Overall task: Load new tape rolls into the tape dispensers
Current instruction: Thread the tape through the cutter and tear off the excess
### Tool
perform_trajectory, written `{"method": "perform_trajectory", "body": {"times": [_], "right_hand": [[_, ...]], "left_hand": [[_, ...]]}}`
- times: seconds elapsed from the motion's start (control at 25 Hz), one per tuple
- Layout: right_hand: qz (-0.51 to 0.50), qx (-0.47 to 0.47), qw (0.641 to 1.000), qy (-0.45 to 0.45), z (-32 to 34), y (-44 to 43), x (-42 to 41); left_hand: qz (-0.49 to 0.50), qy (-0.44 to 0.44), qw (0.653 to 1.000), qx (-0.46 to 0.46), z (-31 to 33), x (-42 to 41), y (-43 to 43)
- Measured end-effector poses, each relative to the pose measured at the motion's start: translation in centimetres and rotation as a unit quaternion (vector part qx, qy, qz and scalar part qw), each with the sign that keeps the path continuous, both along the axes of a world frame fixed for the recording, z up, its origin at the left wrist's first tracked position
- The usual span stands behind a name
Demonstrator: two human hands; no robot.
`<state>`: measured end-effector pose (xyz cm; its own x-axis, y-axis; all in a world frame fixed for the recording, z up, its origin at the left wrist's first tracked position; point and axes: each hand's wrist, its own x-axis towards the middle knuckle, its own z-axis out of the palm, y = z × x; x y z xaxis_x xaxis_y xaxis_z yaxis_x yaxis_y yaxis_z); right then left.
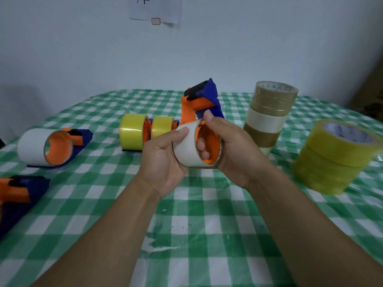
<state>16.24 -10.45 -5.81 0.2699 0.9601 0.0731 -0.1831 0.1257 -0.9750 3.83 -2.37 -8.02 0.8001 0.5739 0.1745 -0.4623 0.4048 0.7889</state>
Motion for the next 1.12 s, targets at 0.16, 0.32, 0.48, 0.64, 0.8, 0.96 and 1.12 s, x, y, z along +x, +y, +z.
{"method": "perform_trajectory", "body": {"times": [0.16, 0.32, 0.48, 0.64, 0.8, 0.96, 1.12], "right_hand": [[0.015, 0.005, 1.000, 0.027, -0.3, -0.3, 0.1], [0.016, 0.018, 0.999, 0.036, 0.0, -0.7, 0.1], [0.006, 0.021, 0.999, 0.026, -0.3, -0.5, 0.3], [-0.014, -0.018, 0.998, -0.050, -0.2, -0.9, 0.6], [-0.058, -0.057, 0.986, -0.145, -0.4, -1.6, 0.3], [-0.068, -0.012, 0.987, -0.146, -0.7, -1.7, 0.5], [-0.072, 0.032, 0.973, -0.218, -0.7, -2.1, 1.0]], "left_hand": [[0.007, -0.004, 1.000, -0.002, -0.5, 0.1, -0.1], [0.008, -0.013, 1.000, -0.010, -0.8, -0.2, 0.1], [0.009, -0.017, 1.000, -0.003, -0.5, -0.4, -0.2], [0.058, 0.027, 0.995, 0.077, -0.3, -0.3, -0.2], [0.148, 0.086, 0.974, 0.150, -0.3, 0.1, -1.0], [0.183, 0.085, 0.975, 0.087, 0.7, 0.0, -2.0], [0.250, 0.117, 0.959, 0.062, 1.1, -0.3, -1.6]]}}
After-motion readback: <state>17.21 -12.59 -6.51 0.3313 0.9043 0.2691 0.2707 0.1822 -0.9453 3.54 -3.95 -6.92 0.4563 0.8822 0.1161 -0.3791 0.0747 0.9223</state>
